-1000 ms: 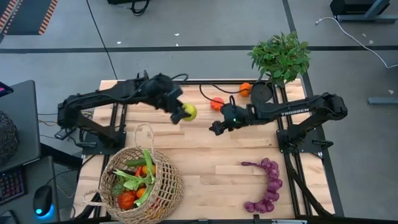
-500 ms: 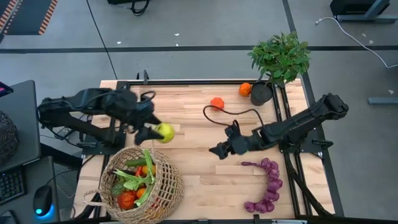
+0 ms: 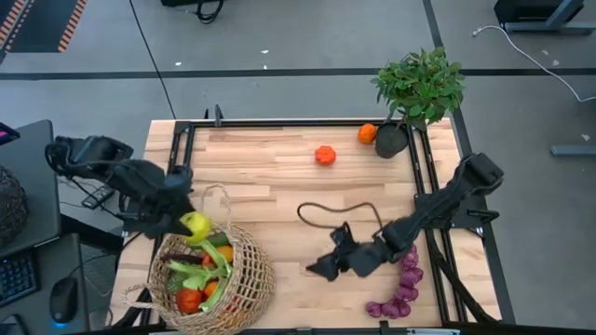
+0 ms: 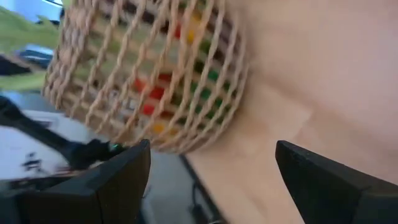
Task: Build produce basket
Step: Put the apple into the basket
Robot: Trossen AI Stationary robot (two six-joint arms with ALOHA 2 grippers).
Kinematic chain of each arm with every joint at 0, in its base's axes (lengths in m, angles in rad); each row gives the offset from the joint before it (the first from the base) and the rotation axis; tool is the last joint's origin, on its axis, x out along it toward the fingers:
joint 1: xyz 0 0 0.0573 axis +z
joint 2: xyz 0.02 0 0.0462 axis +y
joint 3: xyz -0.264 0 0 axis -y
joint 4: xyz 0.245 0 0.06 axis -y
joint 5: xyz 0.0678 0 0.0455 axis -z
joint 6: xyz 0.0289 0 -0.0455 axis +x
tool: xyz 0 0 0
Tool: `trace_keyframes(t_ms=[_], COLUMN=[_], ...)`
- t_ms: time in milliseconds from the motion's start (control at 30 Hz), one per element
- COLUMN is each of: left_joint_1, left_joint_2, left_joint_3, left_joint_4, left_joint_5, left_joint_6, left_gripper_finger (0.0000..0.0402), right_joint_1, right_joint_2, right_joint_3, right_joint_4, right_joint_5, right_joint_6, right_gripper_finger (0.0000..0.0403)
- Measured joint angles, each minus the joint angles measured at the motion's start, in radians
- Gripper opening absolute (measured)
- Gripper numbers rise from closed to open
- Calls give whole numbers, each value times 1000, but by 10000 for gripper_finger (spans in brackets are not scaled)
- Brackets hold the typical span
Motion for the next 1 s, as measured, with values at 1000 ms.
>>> trace_keyframes(t_ms=[1000], left_joint_1=[-148], left_joint_2=[139], left_joint_3=[-2], left_joint_4=[-287], left_joint_5=[11], left_joint_6=[-174], left_gripper_finger=[314], right_joint_1=[85], right_joint_2=[221], right_joint_3=[465], right_joint_4=[-504], right_joint_5=[66], right_joint_6=[-174], right_gripper_finger=[348])
